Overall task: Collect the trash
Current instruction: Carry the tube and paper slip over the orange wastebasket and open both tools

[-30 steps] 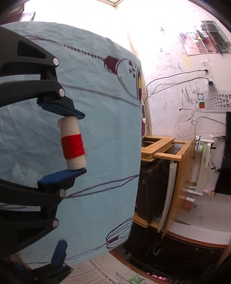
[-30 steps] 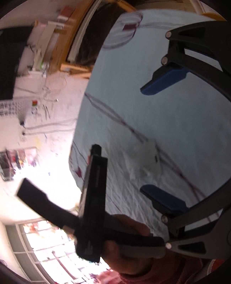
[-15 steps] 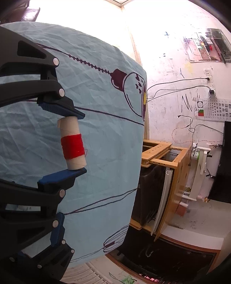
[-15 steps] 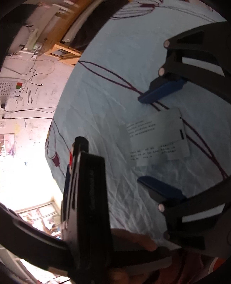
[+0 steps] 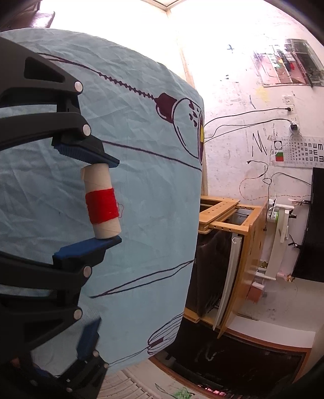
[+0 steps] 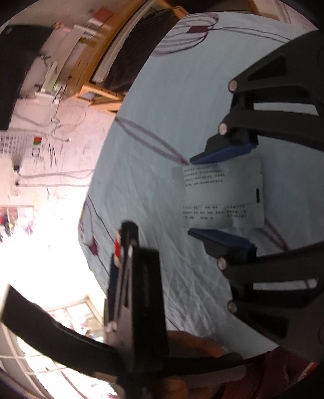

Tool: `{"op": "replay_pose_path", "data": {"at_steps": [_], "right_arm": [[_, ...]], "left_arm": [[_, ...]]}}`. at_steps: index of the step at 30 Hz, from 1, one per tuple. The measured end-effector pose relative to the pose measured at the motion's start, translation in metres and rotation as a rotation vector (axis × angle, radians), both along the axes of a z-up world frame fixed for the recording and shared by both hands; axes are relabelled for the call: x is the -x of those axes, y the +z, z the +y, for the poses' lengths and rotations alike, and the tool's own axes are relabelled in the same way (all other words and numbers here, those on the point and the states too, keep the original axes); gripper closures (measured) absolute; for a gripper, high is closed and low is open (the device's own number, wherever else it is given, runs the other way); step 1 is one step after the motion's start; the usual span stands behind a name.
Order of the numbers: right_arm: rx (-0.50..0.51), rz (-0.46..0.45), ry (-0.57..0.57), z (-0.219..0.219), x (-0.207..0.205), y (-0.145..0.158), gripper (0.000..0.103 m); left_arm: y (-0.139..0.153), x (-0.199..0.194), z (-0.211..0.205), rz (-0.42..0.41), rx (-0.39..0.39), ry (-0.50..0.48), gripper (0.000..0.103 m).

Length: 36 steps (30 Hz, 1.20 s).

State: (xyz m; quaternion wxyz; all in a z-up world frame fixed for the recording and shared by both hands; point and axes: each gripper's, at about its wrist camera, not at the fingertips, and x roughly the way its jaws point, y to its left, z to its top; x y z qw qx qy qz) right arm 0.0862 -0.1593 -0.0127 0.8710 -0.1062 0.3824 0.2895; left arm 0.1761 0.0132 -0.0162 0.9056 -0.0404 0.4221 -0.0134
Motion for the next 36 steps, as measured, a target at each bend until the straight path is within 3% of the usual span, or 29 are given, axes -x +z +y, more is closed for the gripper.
{"op": "replay_pose_path", "data": {"at_steps": [13, 28, 36], "right_arm": [[-0.186, -0.068, -0.257, -0.107, 0.007, 0.018, 0.054], [-0.405, -0.156, -0.49, -0.237, 0.03, 0.034, 0.054], [-0.402, -0.19, -0.651, -0.291, 0.045, 0.032, 0.054]], "left_arm": [[0.013, 0.008, -0.047, -0.012, -0.012, -0.088, 0.052], [0.033, 0.037, -0.145, -0.028, -0.05, -0.289, 0.052], [0.039, 0.054, -0.207, -0.038, -0.074, -0.428, 0.052]]}}
